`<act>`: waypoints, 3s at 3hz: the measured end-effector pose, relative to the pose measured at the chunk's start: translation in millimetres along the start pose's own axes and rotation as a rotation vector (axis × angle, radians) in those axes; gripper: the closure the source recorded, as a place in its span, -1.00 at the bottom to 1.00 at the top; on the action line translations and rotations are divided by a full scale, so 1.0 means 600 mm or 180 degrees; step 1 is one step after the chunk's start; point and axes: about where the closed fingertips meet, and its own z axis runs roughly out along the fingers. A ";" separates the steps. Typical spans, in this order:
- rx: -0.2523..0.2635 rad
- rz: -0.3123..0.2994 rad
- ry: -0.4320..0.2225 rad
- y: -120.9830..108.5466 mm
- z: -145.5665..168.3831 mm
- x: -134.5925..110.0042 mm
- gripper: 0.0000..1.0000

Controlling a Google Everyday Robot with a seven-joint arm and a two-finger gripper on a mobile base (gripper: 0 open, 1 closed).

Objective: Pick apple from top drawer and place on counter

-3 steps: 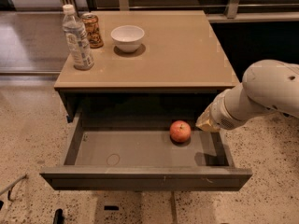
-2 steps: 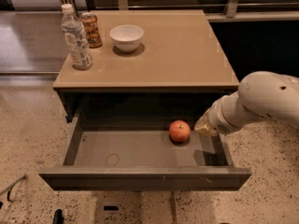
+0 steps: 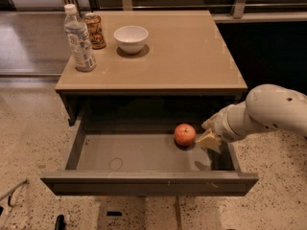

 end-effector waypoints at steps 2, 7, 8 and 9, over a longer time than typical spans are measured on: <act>-0.0030 0.0152 -0.0288 -0.006 0.029 0.000 -0.58; -0.0346 0.0307 -0.0717 -0.001 0.164 -0.029 -0.40; -0.0379 0.0239 -0.0739 -0.003 0.180 -0.046 0.13; -0.0379 0.0239 -0.0739 -0.003 0.180 -0.046 0.59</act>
Offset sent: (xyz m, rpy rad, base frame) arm 0.0182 0.0072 -0.0223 0.1616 -0.0388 -0.0334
